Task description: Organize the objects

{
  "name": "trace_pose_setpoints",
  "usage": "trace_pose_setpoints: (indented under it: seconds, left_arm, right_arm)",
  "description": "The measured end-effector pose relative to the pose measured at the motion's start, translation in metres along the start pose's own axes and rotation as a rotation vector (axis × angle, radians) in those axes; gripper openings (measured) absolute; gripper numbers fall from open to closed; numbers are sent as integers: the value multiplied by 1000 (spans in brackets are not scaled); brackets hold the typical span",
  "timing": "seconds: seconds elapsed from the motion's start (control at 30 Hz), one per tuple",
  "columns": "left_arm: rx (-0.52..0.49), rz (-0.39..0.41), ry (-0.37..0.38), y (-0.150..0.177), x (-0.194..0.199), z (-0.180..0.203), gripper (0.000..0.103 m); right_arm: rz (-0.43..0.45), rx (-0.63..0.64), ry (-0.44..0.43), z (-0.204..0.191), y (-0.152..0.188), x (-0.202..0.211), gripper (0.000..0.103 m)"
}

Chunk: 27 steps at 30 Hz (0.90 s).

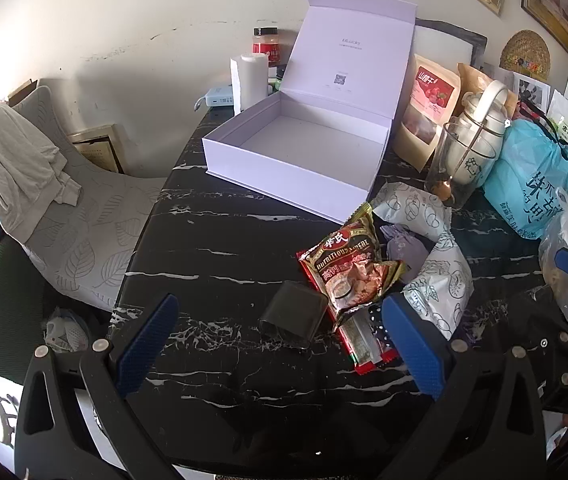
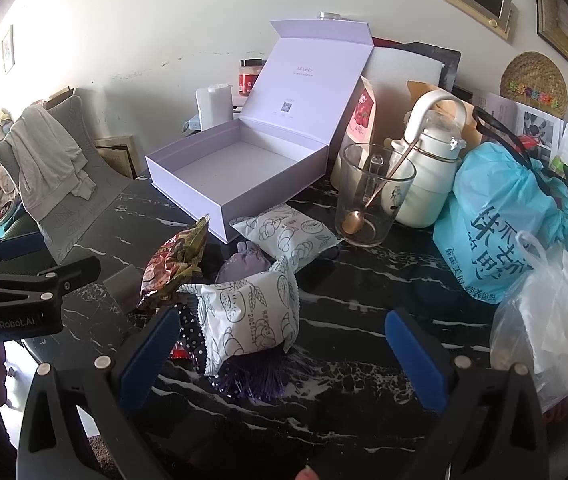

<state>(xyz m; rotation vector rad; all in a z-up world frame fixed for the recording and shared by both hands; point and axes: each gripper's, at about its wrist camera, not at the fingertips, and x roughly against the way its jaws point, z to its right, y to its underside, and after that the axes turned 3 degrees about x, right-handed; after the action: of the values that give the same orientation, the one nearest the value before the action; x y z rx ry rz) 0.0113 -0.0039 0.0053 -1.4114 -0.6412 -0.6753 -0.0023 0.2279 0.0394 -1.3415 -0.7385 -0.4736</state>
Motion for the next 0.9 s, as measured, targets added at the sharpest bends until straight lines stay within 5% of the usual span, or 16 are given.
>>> trace_pose_setpoints:
  seconds: [0.9]
  left_arm:
    - [20,6,-9,18,21,3,102]
  right_arm:
    - [24,13,-19,-5,12,17,102]
